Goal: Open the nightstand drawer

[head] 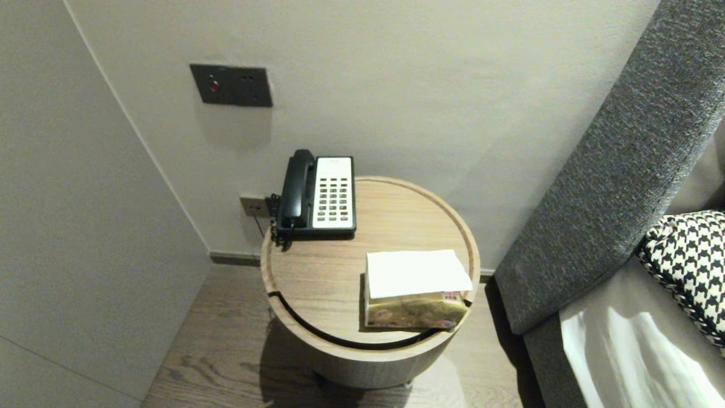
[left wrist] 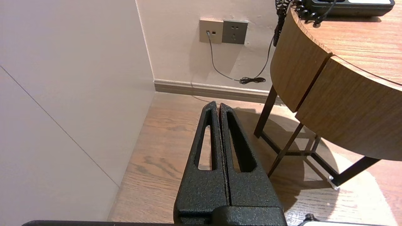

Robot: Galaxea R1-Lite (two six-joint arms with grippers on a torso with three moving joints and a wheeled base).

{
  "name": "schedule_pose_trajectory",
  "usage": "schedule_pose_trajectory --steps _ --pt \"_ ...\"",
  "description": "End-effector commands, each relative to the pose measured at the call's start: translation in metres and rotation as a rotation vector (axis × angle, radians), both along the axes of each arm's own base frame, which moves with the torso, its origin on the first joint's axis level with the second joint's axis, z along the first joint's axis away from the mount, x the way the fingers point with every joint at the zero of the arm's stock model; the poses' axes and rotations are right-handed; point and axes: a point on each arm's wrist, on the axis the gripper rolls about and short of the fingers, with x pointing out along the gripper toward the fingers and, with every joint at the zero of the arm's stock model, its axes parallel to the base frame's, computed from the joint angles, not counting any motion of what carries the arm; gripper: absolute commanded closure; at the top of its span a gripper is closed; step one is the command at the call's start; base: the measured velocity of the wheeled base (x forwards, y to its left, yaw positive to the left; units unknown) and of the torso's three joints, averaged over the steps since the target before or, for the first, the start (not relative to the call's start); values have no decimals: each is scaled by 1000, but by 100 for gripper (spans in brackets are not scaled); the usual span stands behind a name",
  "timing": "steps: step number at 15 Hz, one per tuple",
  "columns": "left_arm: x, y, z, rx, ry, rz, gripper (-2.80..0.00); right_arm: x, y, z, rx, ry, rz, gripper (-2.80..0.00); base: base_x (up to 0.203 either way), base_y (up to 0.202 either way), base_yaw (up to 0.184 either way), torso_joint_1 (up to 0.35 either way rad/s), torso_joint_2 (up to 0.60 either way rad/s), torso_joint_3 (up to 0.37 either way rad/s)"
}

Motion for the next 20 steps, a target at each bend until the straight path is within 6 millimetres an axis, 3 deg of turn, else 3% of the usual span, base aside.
schedule_pose_trajectory --steps 1,7,10,12,15,20 --pt "0 0 0 0 -2 2 0 3 0 -11 0 40 0 0 0 0 0 0 0 0" --pt "0 0 0 0 -2 0 0 1 0 -6 -12 33 -2 0 0 0 0 0 0 0" --pt "0 0 0 0 -2 1 0 -11 0 27 -12 44 4 0 0 0 0 0 0 0" --pt "0 0 0 0 -2 2 0 -7 0 49 -12 100 6 0 0 0 0 0 0 0" --pt "0 0 0 0 -2 0 0 12 0 81 -2 189 -5 0 0 0 0 0 0 0" --pt "0 0 0 0 -2 2 0 84 -2 136 156 388 -38 0 0 0 0 0 0 0"
